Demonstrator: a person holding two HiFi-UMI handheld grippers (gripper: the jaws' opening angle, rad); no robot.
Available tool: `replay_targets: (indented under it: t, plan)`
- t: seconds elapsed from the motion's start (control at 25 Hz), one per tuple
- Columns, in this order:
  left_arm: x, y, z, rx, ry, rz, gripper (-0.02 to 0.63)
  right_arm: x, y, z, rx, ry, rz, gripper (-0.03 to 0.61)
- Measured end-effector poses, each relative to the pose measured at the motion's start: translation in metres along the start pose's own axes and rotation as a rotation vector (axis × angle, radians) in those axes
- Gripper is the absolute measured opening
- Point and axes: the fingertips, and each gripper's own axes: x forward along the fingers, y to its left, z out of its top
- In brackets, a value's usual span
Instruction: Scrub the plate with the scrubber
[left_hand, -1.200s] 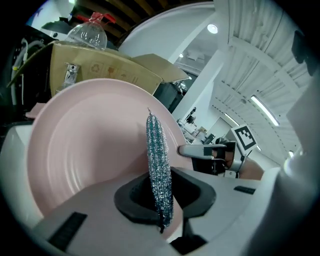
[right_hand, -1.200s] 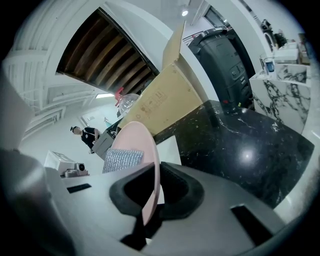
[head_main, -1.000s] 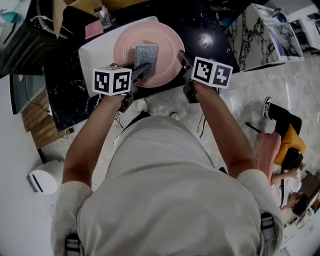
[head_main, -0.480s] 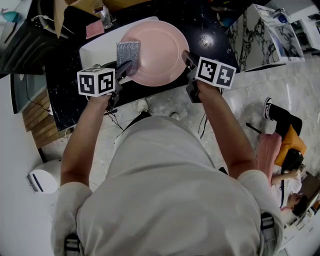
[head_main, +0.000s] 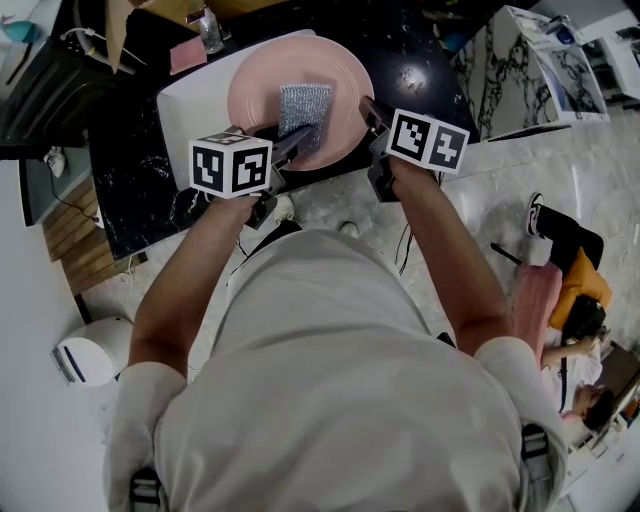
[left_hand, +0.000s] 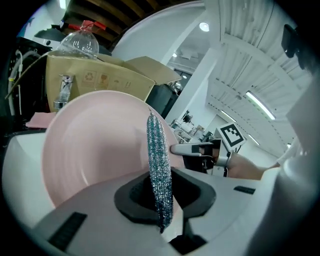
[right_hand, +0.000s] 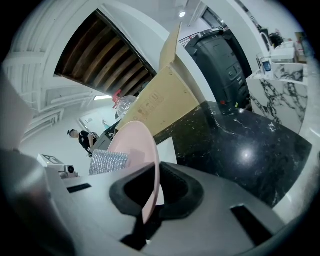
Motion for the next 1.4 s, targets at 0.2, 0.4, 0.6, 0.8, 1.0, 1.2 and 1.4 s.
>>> replay_targets:
  t: [0.2,0.4,0.6,0.8,1.0,1.2,1.4]
  plan:
    - [0.021,-0.018,-0.002,-0.029,-0.017,-0.035,0.071,0.0,0.007,0.001,-0.006,-0.017,0.006,0.023]
    - [0.023,-0.015,-0.009,-0.041,0.001,-0.046,0.071,0.001,0.009,-0.003,-0.007,-0.008,0.013,0.023]
    - [0.007,-0.001,-0.022,-0.009,0.039,-0.018,0.071,-0.003,0.004,0.002,-0.006,-0.017,0.009,0.025]
    - [-0.015,0.025,-0.026,0.004,0.043,0.044,0.071,-0.006,0.0,0.005,-0.005,-0.017,0.01,0.025]
    - [-0.035,0.053,-0.025,0.023,0.041,0.111,0.071,-0.006,-0.001,0.0,-0.009,-0.008,0.009,0.026]
    - [-0.052,0.07,-0.016,0.04,0.028,0.168,0.071,-0.006,-0.003,-0.003,-0.012,0.003,0.0,0.026]
    - [-0.054,0.058,0.006,0.053,-0.014,0.153,0.071,-0.006,-0.004,-0.004,-0.013,0.01,-0.001,0.023]
